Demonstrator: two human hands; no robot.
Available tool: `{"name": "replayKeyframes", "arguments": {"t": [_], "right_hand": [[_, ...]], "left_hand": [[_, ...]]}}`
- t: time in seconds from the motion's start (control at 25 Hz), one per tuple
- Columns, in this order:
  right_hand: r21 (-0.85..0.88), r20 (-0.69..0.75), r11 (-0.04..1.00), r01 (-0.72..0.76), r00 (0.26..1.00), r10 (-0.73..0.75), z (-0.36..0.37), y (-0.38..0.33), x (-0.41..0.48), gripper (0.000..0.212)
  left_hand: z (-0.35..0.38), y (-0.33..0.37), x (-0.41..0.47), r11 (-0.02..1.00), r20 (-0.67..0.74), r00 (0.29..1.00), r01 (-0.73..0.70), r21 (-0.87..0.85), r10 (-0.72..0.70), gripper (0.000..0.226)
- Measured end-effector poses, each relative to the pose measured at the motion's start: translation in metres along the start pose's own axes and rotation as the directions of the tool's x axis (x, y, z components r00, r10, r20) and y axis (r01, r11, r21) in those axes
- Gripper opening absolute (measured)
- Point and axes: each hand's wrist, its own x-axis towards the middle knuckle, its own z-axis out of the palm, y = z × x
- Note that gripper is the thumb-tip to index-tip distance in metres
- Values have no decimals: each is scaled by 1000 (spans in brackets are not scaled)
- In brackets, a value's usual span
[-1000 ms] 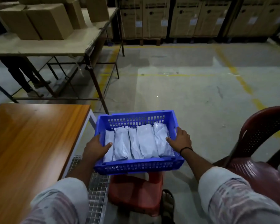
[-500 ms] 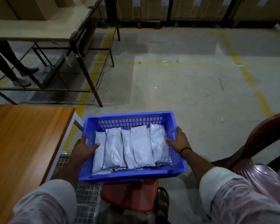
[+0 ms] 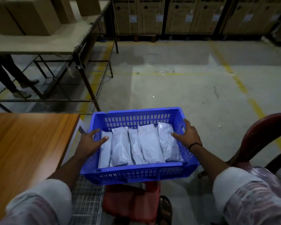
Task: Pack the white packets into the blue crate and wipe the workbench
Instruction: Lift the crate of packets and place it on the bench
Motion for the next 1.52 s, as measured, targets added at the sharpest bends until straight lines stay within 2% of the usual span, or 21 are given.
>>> {"name": "replayKeyframes", "arguments": {"t": [0.16,0.28,0.44,0.52,0.6,0.72,0.84,0.96,1.08,1.2,1.4,1.52], "right_hand": [[4,-141,998,69,988,-68,-58,-32,-14,93],[4,-230,990,138,964,-133,-97,-59,-36,89],[12,-303,973,230,928,-215,-130,-96,-75,81],[37,-331,961,274,911,-247,-136,-119,-98,78],[67,-340,942,330,895,-289,-133,-144,-123,75],[95,-310,904,416,876,-370,-112,-178,-153,75],[145,-232,857,494,859,-456,-85,-215,-186,75],[170,-128,792,586,810,-572,-58,-249,-223,78],[187,-3,700,689,713,-701,-35,-276,-266,94],[168,127,569,805,555,-822,-19,-296,-322,109],[266,218,401,877,351,-911,3,-314,-432,108],[364,287,310,878,211,-934,21,-310,-514,108]], "left_hand": [[-41,53,-13,990,-45,989,-143,10,143,69],[-86,83,-32,970,-118,964,-243,-34,237,84],[-150,104,-69,944,-230,921,-329,-35,313,88],[-183,105,-95,939,-272,906,-343,-28,323,78],[-212,95,-122,942,-337,888,-336,-16,312,69],[-250,63,-167,959,-422,868,-281,20,263,67],[-287,20,-223,980,-515,837,-198,29,185,68],[-321,-19,-295,996,-603,793,-85,38,90,76],[-341,-56,-370,999,-676,736,-24,24,34,94],[-347,-83,-465,996,-752,656,81,-19,-68,84],[-337,-120,-630,966,-852,484,243,-85,-197,93],[-320,-138,-741,917,-878,372,366,-159,-301,108]]}}
